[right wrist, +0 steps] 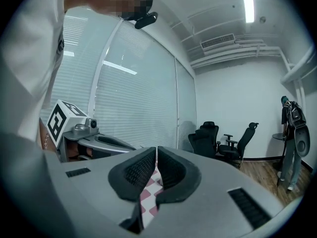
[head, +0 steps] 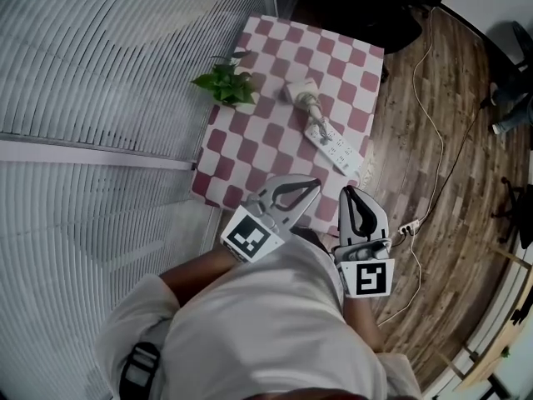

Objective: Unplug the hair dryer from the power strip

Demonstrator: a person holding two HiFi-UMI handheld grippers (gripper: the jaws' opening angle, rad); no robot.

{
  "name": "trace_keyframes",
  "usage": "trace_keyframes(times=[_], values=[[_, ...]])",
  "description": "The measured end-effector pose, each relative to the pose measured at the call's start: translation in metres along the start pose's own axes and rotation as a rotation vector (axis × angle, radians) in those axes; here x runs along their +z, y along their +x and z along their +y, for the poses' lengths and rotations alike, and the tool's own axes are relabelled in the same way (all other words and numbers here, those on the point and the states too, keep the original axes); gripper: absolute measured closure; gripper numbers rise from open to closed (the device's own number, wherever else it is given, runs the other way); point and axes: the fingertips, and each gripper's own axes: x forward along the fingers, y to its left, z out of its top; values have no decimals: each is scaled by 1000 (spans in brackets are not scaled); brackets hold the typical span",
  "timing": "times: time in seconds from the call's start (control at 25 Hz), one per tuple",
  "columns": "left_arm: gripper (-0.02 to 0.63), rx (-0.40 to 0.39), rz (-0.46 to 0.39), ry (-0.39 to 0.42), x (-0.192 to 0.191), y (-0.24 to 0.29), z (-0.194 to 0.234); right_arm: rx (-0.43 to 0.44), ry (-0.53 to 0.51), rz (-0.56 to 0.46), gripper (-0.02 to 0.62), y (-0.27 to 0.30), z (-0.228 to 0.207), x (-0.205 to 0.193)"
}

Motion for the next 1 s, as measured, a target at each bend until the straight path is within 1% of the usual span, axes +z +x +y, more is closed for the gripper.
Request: trace_keyframes(times=[0.16, 0.28, 0.48, 0.68, 0.84, 1.0], values=[[575, -6, 32, 19, -12, 4, 12, -6, -16, 27, 561, 12, 0, -12], [575, -16, 38, 6, -23, 7, 20, -8, -25, 46, 560, 22, 0, -23], [575, -28, 66, 7, -42, 15, 32, 4, -52, 103, 560, 38, -1, -52], [575, -36, 100, 13, -65, 25, 44, -4, -51, 140, 558, 51, -2, -79], [575, -36, 130, 13, -87, 34, 54, 7, -70, 193, 545, 59, -4, -104], [575, -29, 167, 11, -109, 43, 64, 2, -59, 213, 518, 69, -11, -122]])
